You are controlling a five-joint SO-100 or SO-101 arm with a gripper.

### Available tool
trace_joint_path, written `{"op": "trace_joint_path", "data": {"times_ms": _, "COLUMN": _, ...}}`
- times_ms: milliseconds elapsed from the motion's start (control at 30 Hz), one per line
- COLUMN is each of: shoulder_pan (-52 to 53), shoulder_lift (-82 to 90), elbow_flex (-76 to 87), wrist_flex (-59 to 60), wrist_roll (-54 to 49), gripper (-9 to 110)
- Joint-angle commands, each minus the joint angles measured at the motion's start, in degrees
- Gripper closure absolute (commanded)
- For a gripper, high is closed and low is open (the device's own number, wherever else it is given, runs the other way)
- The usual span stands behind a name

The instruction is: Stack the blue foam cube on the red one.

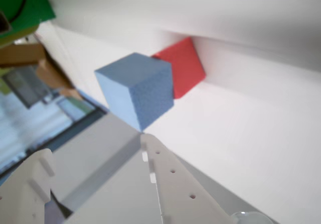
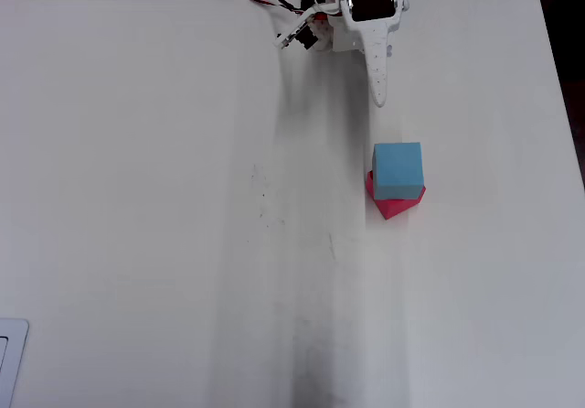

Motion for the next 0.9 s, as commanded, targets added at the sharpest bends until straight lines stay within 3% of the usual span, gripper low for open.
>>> {"op": "trace_joint_path", "data": {"times_ms": 0, "shoulder_pan": -0.4, "shoulder_lift": 0.1, "elbow_flex": -1.1, "wrist_flex": -1.4, "wrist_roll": -0.4, "gripper": 80}}
{"op": "trace_joint_path", "data": {"times_ms": 867, "shoulder_pan": 0.6, "shoulder_lift": 0.1, "elbow_flex": -1.5, "wrist_flex": -1.0, "wrist_roll": -0.4, "gripper": 80}}
